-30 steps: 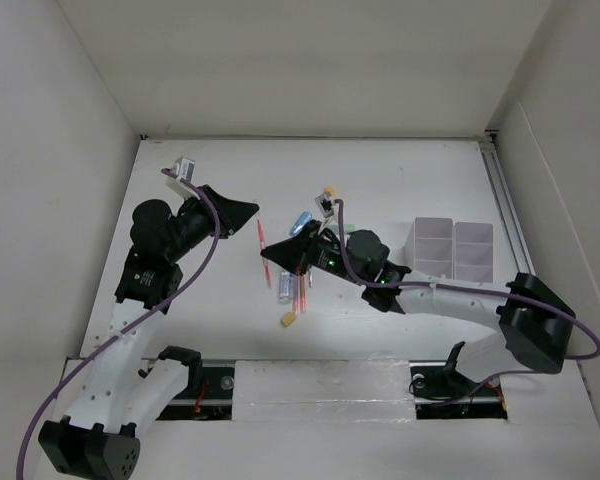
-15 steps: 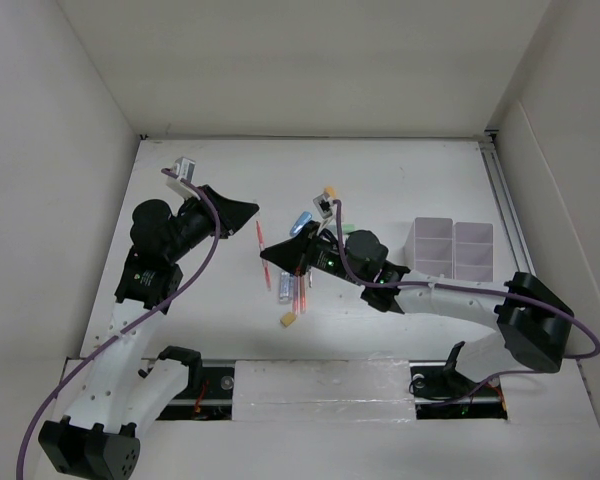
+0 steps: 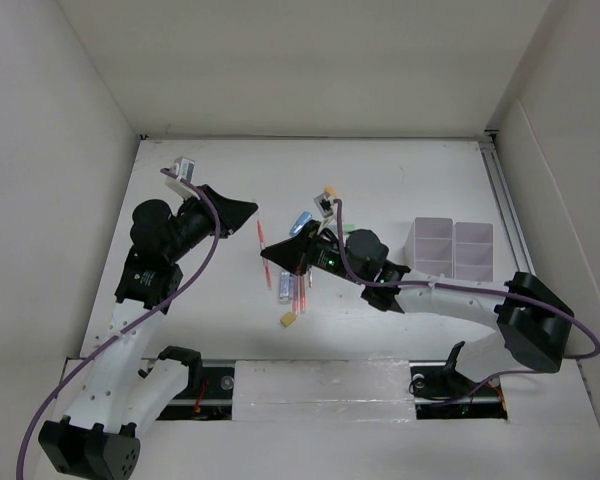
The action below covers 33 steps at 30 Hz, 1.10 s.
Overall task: Sort the stationery into containers
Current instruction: Close the pen cap on the pen.
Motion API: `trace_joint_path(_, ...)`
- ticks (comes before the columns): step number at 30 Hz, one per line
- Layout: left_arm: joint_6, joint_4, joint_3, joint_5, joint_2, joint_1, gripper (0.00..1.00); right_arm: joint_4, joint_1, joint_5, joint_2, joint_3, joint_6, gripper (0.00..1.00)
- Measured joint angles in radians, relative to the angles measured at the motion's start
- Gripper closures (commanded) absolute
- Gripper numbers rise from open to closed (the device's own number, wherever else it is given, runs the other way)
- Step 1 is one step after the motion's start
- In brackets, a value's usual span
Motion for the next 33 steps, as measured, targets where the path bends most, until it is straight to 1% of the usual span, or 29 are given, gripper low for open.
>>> trace_joint_path(20, 0.008, 0.0, 0.0, -0.002, 0.0, 0.0, 1.0, 0.005, -0.012, -0.031, 0.0, 0.016, 0.0, 1.0)
trace_joint_path(33, 0.014, 0.003, 0.0, 0.022, 0.0, 0.0, 1.0, 0.007, -0.019, -0.035, 0.008, 0.025, 0.0, 1.0)
